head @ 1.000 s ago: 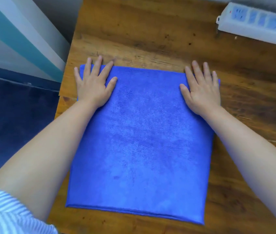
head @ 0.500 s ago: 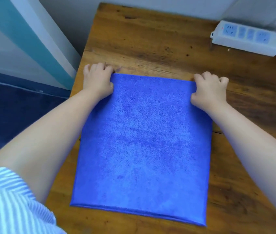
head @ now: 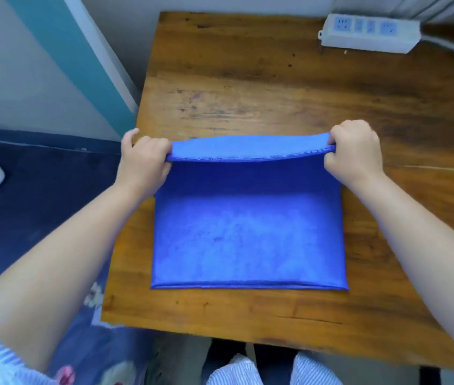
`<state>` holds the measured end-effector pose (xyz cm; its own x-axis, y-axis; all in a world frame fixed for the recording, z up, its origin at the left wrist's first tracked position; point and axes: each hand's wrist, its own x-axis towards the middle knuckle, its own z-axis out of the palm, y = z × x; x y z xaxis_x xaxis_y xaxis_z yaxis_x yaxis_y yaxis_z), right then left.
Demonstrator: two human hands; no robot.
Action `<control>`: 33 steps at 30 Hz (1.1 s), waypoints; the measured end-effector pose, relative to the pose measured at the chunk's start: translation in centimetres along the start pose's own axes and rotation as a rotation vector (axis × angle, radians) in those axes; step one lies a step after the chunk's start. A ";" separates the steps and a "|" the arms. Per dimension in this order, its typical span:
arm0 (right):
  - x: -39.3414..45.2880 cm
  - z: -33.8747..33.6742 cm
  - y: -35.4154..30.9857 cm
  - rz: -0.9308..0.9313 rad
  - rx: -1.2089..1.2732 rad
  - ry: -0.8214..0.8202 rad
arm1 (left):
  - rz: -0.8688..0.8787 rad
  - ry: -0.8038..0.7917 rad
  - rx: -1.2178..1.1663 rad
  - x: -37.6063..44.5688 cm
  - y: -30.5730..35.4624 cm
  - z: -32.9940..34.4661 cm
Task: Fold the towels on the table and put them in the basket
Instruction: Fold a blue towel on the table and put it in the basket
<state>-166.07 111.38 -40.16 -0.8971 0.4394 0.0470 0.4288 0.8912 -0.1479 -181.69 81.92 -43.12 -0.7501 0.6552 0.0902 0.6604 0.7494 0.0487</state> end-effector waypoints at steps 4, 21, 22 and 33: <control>-5.7 -0.5 -0.3 -0.006 0.097 0.071 | 0.248 0.029 -0.033 -4.6 -0.5 -1.3; -19.7 1.7 0.7 -0.140 0.144 0.074 | 0.614 -0.193 -0.046 -16.6 2.4 -0.5; -19.8 1.9 0.7 -0.137 0.139 0.061 | 0.606 -0.205 -0.035 -16.8 2.5 -0.5; -22.7 3.8 0.7 -0.114 -0.059 -0.039 | 0.476 -0.352 0.043 -18.7 2.4 0.7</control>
<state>-145.78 101.55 -45.06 -0.9433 0.3312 0.0212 0.3284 0.9407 -0.0855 -166.11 71.48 -45.40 -0.3429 0.9073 -0.2435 0.9307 0.3633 0.0428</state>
